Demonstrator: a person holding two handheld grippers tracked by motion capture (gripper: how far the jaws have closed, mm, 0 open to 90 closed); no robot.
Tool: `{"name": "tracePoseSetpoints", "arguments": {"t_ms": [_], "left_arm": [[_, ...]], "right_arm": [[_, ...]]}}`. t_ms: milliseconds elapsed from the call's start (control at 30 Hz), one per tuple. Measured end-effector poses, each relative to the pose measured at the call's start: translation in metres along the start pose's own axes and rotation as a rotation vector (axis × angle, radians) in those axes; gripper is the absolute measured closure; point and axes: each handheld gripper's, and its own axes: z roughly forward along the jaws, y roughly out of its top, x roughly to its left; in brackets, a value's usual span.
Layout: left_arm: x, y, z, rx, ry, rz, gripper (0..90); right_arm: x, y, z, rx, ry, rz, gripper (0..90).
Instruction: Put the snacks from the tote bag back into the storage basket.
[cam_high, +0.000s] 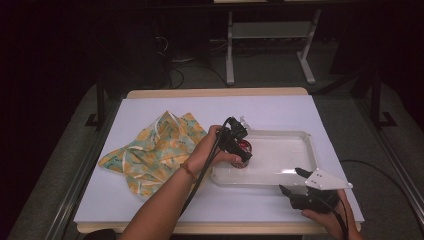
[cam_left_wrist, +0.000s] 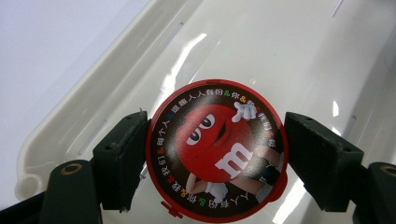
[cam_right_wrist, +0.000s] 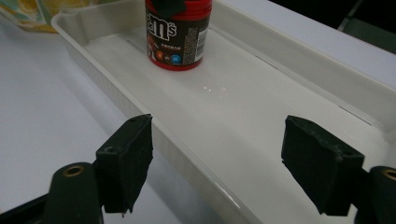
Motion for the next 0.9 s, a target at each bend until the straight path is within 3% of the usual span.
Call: {"name": "tracePoseSetpoints", "arguments": {"t_ms": [567,700,900], "left_arm": [[0.005,-0.003,-0.02,-0.029,0.004,0.003,24.1],[0.006,-0.006,-0.024,-0.04,-0.018,0.002,24.1],[0.007,-0.009,-0.029,-0.036,-0.006,0.016,24.0]], "right_arm": [[0.0,0.0,0.001,0.0,0.0,0.003,24.3],[0.0,0.0,0.001,0.001,0.0,0.002,24.3],[0.0,0.0,0.001,0.002,-0.002,0.004,24.3]]}}
